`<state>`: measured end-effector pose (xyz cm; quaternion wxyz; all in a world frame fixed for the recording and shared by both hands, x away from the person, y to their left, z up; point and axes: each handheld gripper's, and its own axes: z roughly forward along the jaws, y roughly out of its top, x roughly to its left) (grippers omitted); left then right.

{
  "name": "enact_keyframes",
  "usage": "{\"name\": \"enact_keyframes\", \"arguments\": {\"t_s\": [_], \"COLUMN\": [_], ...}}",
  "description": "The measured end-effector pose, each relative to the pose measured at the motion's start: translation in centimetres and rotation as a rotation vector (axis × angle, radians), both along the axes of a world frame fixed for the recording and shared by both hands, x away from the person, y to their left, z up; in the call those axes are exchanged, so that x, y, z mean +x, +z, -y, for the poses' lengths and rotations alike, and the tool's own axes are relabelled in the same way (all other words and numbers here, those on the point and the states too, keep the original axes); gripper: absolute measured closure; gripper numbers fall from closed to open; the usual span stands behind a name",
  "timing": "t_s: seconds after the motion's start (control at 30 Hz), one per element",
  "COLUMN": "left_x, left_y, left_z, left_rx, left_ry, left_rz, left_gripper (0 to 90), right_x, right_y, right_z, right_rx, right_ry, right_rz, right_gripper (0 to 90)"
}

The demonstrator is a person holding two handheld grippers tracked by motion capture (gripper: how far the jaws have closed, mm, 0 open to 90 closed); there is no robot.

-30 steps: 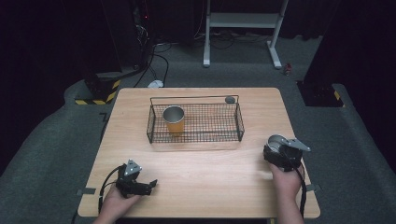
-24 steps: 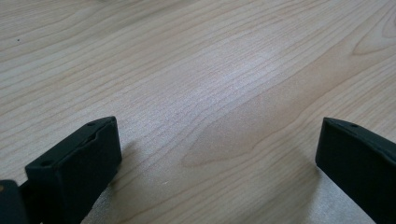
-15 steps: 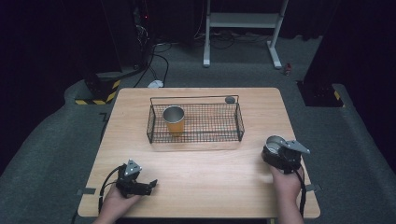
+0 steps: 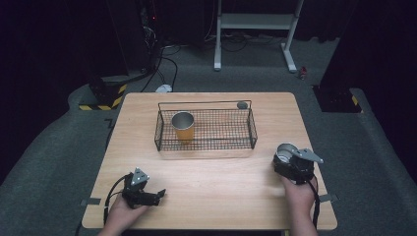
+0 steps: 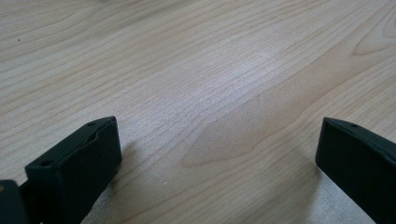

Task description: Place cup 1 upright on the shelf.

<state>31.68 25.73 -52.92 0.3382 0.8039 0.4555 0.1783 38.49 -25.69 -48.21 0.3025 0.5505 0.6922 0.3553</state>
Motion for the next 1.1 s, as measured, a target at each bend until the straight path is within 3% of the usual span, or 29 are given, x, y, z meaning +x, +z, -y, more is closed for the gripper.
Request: {"name": "enact_keyframes", "arguments": {"t_s": [0.4,1.1], "left_x": [0.0,0.0], "left_y": [0.0,0.0], "left_z": [0.0,0.0], "left_rx": [0.005,0.005], "left_ry": [-0.003,-0.004], "left_rz": [0.001,0.001], "left_gripper": [0.7,0.7], "right_x": [-0.8,-1.3], "right_y": [0.4,1.0], "right_z": [-2.1,-7.1], "right_rx": [0.006,0.031], "right_ry": [0.046,0.182], "right_rz": [0.013,0.05], "right_gripper": [18.5,18.5]}}
